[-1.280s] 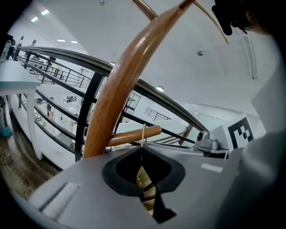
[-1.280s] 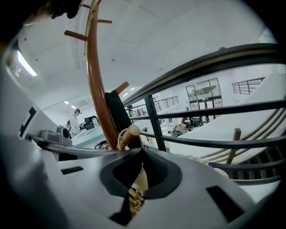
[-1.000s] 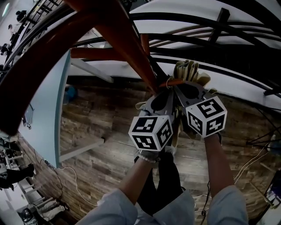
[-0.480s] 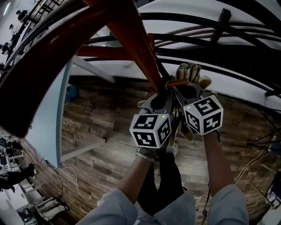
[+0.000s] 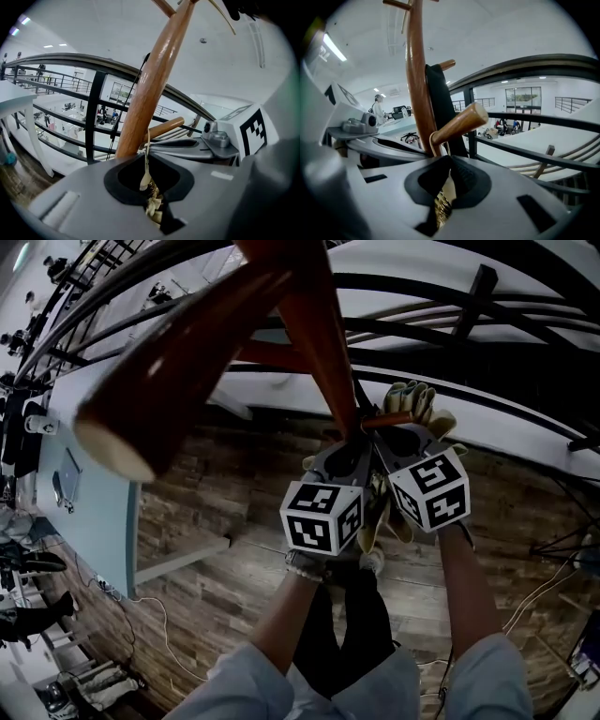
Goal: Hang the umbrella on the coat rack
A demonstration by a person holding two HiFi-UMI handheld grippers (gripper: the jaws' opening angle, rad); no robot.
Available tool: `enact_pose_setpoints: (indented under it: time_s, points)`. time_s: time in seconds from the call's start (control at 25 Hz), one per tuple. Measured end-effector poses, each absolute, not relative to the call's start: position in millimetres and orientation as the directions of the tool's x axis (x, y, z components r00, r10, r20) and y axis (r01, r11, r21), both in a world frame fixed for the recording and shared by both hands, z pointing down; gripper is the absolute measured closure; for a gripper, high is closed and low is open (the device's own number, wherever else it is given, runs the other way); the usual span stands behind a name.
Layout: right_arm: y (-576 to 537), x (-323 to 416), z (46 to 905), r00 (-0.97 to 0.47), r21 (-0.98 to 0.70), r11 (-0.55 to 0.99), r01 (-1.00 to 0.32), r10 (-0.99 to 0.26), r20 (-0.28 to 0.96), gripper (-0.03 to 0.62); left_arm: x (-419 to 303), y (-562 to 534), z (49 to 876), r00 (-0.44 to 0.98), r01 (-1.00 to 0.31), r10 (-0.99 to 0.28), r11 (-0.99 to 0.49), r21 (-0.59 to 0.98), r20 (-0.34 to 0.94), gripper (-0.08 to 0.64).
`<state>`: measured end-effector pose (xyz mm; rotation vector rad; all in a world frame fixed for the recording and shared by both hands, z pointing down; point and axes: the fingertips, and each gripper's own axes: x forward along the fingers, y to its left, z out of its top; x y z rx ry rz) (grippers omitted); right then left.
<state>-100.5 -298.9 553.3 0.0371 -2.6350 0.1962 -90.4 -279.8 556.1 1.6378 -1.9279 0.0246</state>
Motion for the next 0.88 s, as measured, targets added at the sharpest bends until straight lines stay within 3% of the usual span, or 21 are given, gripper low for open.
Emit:
enact_pose_setpoints:
  time_s: [0.2, 0.36, 0.48, 0.72, 0.88]
  points:
    - [-293.6, -98.3, 545.0, -0.877, -0.13, 0.987, -0.093, -0.019, 0.481, 0.587, -84.9, -270.5, 541.1, -0.037, -0.911, -0.895, 0.213, 0.353, 0.444, 0.548]
    - [-303.3, -87.5, 535.3, -0.889, -0.147, 0.977, -0.155, -0.073, 0.452, 0.513, -74.5, -266.0, 531.0, -0.02, -0.918, -0.901, 0.188, 0.348, 0.434, 0.548]
    - [-313.1, -78.0, 527.9, -0.896, -0.151, 0.969, -0.198, -0.116, 0.428, 0.508, -71.4, -263.8, 527.9, -0.017, -0.922, -0.902, 0.182, 0.342, 0.432, 0.548]
    - [-318.6, -51.6, 501.8, -0.895, -0.139, 0.952, -0.275, -0.2, 0.399, 0.51, -69.6, -256.4, 499.3, -0.041, -0.929, -0.923, 0.176, 0.326, 0.382, 0.549]
    - [-316.7, -24.9, 469.7, -0.902, -0.153, 0.934, -0.323, -0.254, 0.35, 0.577, -60.6, -249.7, 468.5, -0.033, -0.934, -0.939, 0.151, 0.324, 0.342, 0.552]
